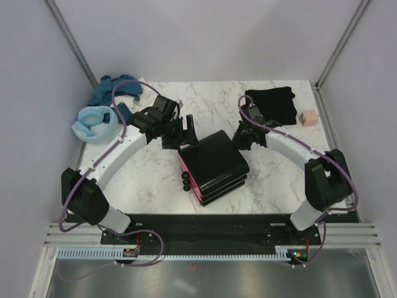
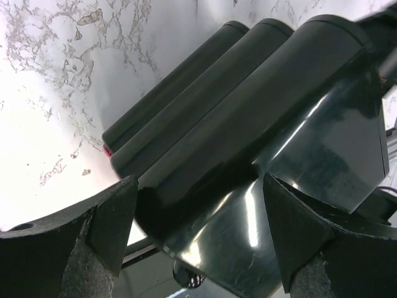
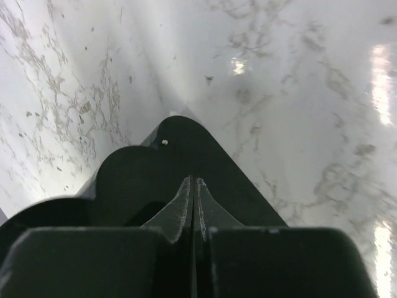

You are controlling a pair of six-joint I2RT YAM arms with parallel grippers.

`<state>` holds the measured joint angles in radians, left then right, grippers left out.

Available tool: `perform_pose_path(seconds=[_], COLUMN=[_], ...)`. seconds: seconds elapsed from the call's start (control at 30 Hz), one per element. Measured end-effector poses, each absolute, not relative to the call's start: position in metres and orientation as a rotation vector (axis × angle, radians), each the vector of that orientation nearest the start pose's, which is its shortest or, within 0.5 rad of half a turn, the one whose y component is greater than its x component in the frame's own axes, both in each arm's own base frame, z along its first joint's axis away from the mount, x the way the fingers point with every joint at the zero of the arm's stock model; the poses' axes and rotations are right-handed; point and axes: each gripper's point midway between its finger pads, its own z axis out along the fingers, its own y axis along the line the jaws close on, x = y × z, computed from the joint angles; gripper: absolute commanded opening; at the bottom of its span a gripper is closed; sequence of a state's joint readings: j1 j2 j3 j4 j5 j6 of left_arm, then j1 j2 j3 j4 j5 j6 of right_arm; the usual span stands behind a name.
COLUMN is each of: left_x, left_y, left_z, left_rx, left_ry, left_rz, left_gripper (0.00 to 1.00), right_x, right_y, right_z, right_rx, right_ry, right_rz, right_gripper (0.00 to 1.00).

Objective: Fold and stack the t-shirts

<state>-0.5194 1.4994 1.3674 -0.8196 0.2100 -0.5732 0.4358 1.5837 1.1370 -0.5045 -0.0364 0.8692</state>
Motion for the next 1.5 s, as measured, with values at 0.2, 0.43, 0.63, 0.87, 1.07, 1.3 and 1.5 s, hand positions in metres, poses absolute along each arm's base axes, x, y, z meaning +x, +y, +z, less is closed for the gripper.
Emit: perform_pose_path(seconds=[0.2, 0.43, 0.63, 0.87, 1.07, 1.3, 1.5], left_x=[0.287, 0.284, 0.28, 0.282, 0.285, 0.288, 0.289], left_y=[-0.231, -0.231, -0.232, -0.234, -0.24, -0.246, -0.246], left_z=[0.188, 0.183, 0.182, 0.182, 0.181, 0.181, 0.181], left_rx=[0.052, 0.138, 0.204, 0.242, 0.271, 0.29, 0.301], left_ry=[2.629, 2.618, 2.598, 2.589, 2.591, 2.594, 2.59], left_rz=[-0.674, -0.684, -0.705, -0.728, -0.753, -0.774, -0.777], left_gripper=[0.87, 0.87, 0.87, 0.87, 0.87, 0.86, 0.86], right_x=[0.356, 0.389, 0.373, 0.253, 0.176, 0.161, 0.159], right_y=[0.233, 0.217, 0.144, 0.165, 0.155, 0.149, 0.163], right_z=[0.076, 0.136, 0.257, 0.308, 0.242, 0.186, 0.145], right_rx=[0.416, 0.394, 0.488, 0.368, 0.422, 0.435, 0.414], right_ry=[2.667, 2.505, 2.193, 2.147, 2.333, 2.496, 2.581], right_rz=[0.579, 0.608, 0.666, 0.917, 0.937, 0.843, 0.842], right_gripper=[0.42, 0.65, 0.67, 0.65, 0.68, 0.7, 0.71])
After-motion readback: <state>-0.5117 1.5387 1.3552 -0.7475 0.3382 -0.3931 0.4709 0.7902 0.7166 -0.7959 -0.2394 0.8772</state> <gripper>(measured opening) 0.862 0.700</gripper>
